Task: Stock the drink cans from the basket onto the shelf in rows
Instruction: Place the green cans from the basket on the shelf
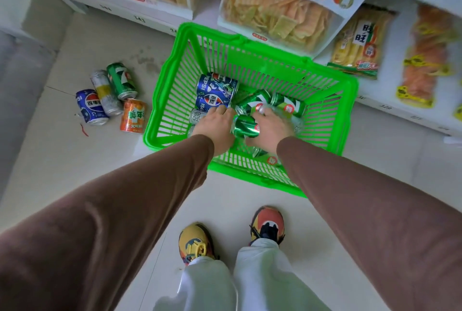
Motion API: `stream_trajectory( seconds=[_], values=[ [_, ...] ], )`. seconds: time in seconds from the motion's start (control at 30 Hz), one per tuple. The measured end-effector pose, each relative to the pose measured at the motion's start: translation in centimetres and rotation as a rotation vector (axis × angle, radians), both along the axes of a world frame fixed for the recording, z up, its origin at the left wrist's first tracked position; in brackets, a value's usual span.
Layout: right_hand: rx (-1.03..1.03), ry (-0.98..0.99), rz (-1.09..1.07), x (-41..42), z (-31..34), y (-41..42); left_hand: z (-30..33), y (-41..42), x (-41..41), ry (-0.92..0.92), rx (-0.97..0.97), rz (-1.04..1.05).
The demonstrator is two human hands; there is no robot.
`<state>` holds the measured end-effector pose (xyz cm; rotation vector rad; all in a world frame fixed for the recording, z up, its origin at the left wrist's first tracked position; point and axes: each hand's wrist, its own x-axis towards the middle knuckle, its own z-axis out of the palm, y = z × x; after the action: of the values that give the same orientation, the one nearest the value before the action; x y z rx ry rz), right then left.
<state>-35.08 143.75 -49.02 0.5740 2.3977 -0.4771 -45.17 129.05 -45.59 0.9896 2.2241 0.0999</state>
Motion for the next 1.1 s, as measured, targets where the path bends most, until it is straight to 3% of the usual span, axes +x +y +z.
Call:
stream_trajectory(
  seconds=[0.1, 0.3, 0.43, 0.8, 0.93, 1.1],
  values=[
    [-0.056, -0.022, -0.137, -0.2, 6.4, 0.5, 6.0, -0.3, -0.2, 0.021, 0.025, 0.026],
    [-0.369, 0.08, -0.455, -0.9, 23.5, 1.7, 22.4, -0.3, -1.2, 0.076, 0.135, 0.058],
    [-0.444, 0.151, -0.474, -1.8, 37.3, 2.4, 34.8, -0.5, -2.3, 0.119, 0.219, 0.053],
    [-0.2, 0.526, -0.317, -3.3, 68.4, 3.5, 63.2, 0.8, -5.7, 0.314, 0.508, -0.019],
    [-0.161, 0.675, -0.259, -3.8, 75.4, 5.1, 68.8, 2.3, -6.8, 0.342, 0.586, 0.001],
    [-0.097, 0.75, -0.207, -5.6, 80.3, 8.8, 71.5, 5.0, -8.7, 0.362, 0.613, 0.002]
  ],
)
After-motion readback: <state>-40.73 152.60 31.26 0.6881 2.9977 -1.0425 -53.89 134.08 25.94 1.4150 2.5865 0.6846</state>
